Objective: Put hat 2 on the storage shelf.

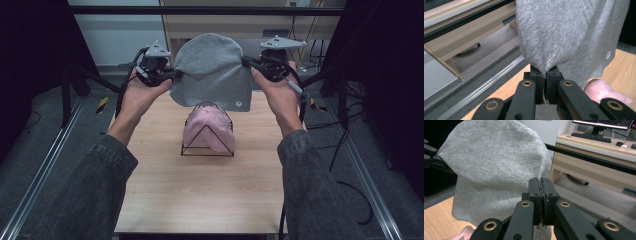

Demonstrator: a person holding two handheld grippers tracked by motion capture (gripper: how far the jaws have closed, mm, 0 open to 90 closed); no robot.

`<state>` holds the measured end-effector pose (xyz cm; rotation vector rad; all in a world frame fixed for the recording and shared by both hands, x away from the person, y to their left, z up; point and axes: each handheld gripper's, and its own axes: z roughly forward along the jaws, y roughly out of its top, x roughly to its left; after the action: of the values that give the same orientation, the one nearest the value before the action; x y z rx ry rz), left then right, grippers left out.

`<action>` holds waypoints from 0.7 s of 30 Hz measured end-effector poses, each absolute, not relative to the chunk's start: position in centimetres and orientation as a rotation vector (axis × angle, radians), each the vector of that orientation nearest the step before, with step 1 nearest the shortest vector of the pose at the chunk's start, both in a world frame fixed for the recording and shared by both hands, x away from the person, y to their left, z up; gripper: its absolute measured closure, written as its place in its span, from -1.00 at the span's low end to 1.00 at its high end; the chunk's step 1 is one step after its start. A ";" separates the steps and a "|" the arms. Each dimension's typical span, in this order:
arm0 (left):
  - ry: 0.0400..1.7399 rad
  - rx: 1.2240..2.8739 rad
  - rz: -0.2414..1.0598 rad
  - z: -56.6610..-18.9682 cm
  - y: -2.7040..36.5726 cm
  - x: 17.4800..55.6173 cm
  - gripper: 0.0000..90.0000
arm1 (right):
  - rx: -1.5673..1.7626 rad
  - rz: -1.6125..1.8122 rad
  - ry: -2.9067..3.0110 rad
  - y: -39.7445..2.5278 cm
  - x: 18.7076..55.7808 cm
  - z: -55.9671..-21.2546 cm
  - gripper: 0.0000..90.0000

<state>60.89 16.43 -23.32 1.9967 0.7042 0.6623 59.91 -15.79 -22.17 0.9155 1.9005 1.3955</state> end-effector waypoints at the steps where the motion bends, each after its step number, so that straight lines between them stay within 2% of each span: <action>1: 0.706 2.005 0.660 -23.5 16.6 61.0 0.94 | 0.920 1.390 1.908 -15.7 60.0 -22.5 0.96; 21: 0.735 2.022 0.643 -25.8 17.1 61.9 0.93 | 0.946 1.364 1.958 -14.6 61.4 -25.4 0.95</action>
<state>61.89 17.11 -25.82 2.0224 0.7345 0.6430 61.36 -14.60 -25.42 0.9462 1.9585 1.3640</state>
